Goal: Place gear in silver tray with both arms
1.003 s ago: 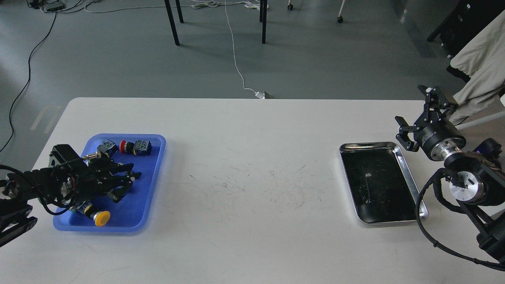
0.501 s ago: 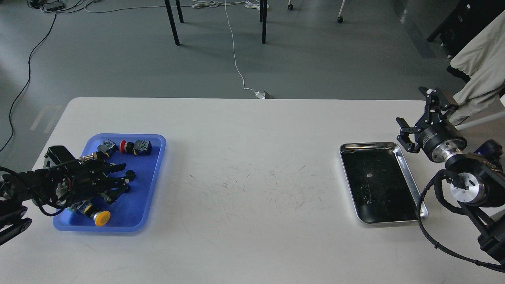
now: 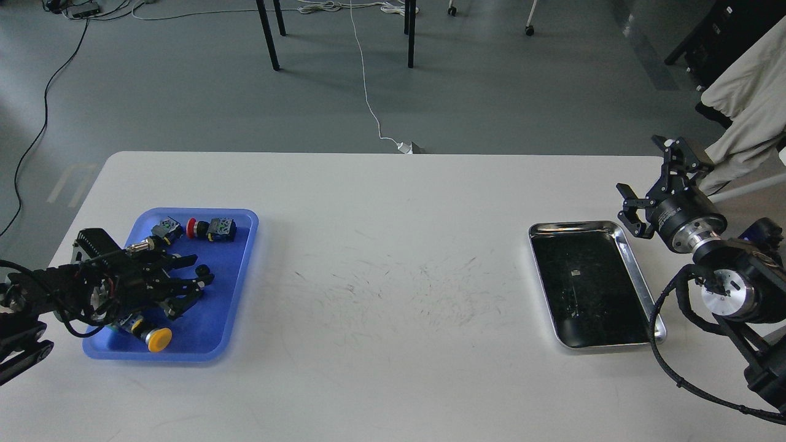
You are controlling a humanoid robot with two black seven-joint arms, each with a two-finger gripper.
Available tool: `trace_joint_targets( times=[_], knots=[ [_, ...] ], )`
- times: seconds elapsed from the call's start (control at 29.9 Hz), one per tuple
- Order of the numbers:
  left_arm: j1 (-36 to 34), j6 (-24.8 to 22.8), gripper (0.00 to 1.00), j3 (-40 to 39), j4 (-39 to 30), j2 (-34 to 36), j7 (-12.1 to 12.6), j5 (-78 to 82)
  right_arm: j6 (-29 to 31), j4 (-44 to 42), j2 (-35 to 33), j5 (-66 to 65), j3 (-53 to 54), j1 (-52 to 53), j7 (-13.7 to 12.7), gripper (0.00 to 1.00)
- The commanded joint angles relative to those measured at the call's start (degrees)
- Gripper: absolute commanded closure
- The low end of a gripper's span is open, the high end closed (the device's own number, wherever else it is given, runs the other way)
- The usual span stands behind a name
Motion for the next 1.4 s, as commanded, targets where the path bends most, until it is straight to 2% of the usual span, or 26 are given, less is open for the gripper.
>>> trace_joint_targets(
  times=[0.0,0.33,0.6,1.04,1.27,1.37],
  knots=[
    [-0.1,0.04,0.58,0.07,-0.01,-0.32,0.0,0.03,0.0,0.0,0.03,0.0,0.05,-0.16,-0.01,0.01],
    [-0.01,0.04,0.68,0.07,-0.01,-0.58,0.0,0.3,0.0,0.0,0.03,0.0,0.05,-0.25,-0.01,0.01],
    [0.08,0.48,0.8,0.07,-0.18,-0.32,0.0,1.61,0.0,0.0,0.03,0.0,0.05,-0.25,-0.01,0.01],
    [-2.03,0.48,0.84,-0.28,-1.68,1.52,0.0,1.0,0.0,0.0,0.03,0.0,0.05,-0.42,0.08,0.01],
    [-7.73,-0.58,0.84,-0.63,-9.48,5.74,0.0,-2.68,0.0,0.0,0.03,0.0,0.13,-0.42,0.08,0.01],
    [-11.08,-2.68,0.84,-0.63,-13.53,6.36,0.0,-5.23,0.0,0.0,-0.06,-0.09,0.05,-0.34,0.08,0.01]
  ],
)
